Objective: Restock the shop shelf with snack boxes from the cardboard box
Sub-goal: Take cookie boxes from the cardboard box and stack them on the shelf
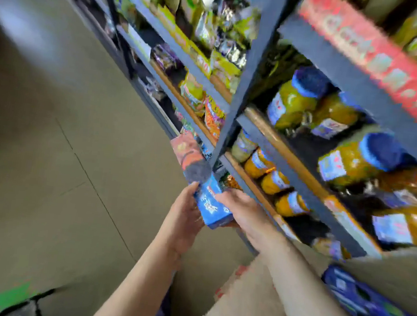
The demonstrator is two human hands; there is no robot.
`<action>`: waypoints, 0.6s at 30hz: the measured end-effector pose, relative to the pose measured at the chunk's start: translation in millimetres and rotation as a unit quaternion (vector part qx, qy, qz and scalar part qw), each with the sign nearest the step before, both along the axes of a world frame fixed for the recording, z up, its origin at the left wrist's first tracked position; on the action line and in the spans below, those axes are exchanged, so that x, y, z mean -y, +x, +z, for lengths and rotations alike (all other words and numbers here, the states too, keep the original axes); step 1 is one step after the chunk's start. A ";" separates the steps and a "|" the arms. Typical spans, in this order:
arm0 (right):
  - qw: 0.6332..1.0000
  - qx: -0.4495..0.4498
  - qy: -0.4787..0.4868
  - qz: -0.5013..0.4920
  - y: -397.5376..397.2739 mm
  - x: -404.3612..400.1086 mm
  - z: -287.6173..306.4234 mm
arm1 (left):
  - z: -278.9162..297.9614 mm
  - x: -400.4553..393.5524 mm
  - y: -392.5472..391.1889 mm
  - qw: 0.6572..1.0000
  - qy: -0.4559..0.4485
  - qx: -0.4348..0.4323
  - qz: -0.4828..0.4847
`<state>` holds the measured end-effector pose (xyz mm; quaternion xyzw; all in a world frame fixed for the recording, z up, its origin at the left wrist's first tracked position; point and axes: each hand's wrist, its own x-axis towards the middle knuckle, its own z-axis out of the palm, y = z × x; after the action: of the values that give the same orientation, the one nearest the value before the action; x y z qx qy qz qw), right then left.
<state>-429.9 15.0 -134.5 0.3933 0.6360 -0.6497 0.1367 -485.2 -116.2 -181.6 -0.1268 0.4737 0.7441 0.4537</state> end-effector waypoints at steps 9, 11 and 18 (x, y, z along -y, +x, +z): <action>0.984 -0.158 0.075 0.022 243.0 -31.3 234.9 | 222.1 -31.0 212.5 0.989 0.065 -0.125 -0.034; 0.977 -0.186 0.101 0.027 292.3 -39.8 271.8 | 264.4 -40.8 252.3 0.984 0.082 -0.153 -0.050; 0.945 -0.278 0.172 -0.024 422.4 -64.4 375.2 | 381.1 -89.9 334.0 0.935 0.159 -0.285 -0.141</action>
<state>-7.5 79.4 240.7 0.2294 0.7411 -0.6173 -0.1308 -151.2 -26.3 199.5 0.2327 0.4716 0.7429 0.4142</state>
